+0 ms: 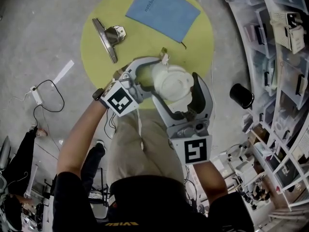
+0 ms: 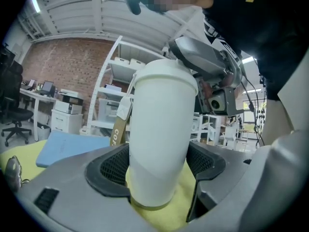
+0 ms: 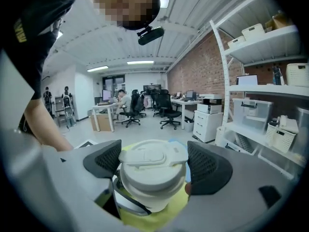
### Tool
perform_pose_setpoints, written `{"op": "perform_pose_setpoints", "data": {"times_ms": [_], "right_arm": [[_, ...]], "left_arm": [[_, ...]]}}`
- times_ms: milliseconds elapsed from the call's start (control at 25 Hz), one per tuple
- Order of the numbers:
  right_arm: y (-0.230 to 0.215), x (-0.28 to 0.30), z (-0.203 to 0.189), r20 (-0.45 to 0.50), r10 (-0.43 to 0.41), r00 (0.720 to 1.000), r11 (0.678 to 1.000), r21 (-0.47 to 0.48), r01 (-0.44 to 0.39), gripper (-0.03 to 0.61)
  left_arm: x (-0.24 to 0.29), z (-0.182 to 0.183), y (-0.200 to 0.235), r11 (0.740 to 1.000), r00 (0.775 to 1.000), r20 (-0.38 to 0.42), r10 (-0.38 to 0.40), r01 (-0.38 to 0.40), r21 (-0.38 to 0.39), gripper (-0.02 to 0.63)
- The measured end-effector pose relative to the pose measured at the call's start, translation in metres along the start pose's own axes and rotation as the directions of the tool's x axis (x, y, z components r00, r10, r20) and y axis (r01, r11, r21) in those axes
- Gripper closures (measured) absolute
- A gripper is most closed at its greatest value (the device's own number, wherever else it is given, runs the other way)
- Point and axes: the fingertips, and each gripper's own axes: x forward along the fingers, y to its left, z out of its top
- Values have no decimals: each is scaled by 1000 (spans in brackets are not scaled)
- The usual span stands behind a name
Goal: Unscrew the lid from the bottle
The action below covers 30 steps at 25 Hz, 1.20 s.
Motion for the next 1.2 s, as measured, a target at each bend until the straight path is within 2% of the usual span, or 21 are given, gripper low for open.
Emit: {"op": "perform_pose_setpoints", "data": {"times_ms": [160, 360, 600, 800, 1040, 1120, 1200], "right_arm": [[4, -2, -2, -10, 127, 992, 991, -44, -128, 153], [9, -2, -2, -24, 306, 952, 946, -106, -307, 153], [12, -2, -4, -40, 421, 906, 894, -151, -422, 153], [13, -4, -2, -58, 465, 883, 868, -165, -468, 153], [12, -4, -4, -63, 461, 885, 871, -162, -464, 152], [10, -3, -1, -61, 454, 889, 883, -99, -458, 149], [6, 0, 8, -30, 424, 905, 905, -11, -424, 83]], "left_arm": [[0, 0, -1, 1000, 1000, -3, -5, 5, -1, 233], [0, -1, -1, 1000, 1000, -4, -13, 13, -8, 233], [0, -3, 1, 1000, 1000, -8, -20, 20, -8, 232], [1, -2, -1, 1000, 1000, -8, -23, 23, -13, 232], [1, -4, 0, 1000, 1000, -15, -27, 27, -5, 232], [1, -5, 0, 1000, 999, -19, -29, 29, -4, 233], [1, -5, -1, 1000, 1000, -15, -26, 26, -4, 233]]}}
